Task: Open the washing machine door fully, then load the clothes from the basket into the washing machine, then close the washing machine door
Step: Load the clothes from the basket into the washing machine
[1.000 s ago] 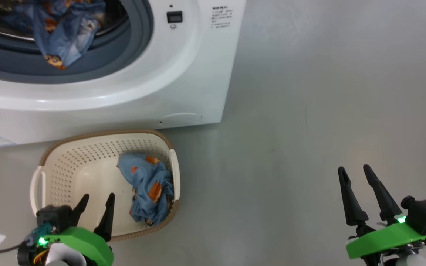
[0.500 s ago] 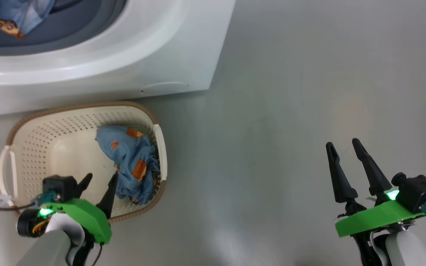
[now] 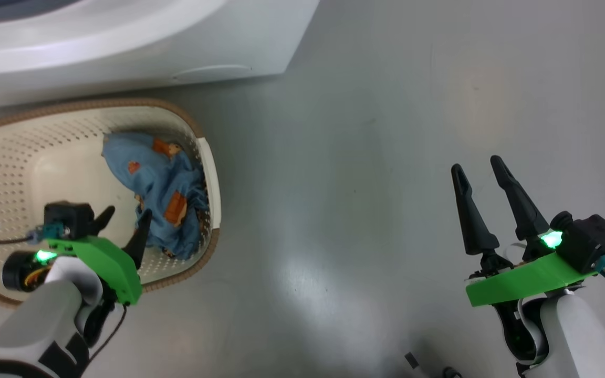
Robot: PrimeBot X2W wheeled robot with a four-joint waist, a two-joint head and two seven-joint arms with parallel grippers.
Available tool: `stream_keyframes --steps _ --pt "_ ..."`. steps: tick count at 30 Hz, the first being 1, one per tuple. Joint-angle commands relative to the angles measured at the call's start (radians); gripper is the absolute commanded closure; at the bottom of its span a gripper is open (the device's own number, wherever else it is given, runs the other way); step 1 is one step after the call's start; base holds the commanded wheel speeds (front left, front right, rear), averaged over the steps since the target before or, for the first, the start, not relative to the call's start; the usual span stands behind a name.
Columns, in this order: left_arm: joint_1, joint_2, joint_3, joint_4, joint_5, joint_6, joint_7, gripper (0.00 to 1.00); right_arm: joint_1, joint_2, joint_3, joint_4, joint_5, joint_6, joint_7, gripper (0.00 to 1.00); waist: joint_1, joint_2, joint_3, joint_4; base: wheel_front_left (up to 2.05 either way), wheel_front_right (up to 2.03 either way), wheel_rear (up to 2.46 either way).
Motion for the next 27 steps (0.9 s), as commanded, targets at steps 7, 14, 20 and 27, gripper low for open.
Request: stream_keyframes --steps 7,14,20,27 --pt "-0.087 0.066 -0.098 0.005 -0.098 -0.002 -0.006 0.00 -0.020 0.003 0.032 -0.034 -0.013 0.003 -0.005 0.00 0.0000 0.0000 0.107 -0.022 0.00 0.00 0.00" --pt "-0.149 0.095 -0.212 -0.002 -0.202 -0.002 0.015 0.00 -0.034 0.004 0.036 -0.048 -0.019 0.003 -0.005 0.00 0.0000 0.0000 0.153 -0.037 0.00 0.00 0.00" --pt "-0.186 0.121 -0.309 -0.045 -0.285 -0.002 0.028 0.00 -0.035 0.003 0.032 -0.057 -0.023 0.003 -0.005 0.00 0.0000 0.0000 0.176 -0.041 0.00 0.00 0.00" --pt "-0.220 0.141 -0.397 -0.074 -0.372 -0.002 0.030 0.00 -0.036 0.002 0.033 -0.067 -0.026 0.003 -0.005 0.00 0.0000 0.0000 0.191 -0.042 0.00 0.00 0.00"
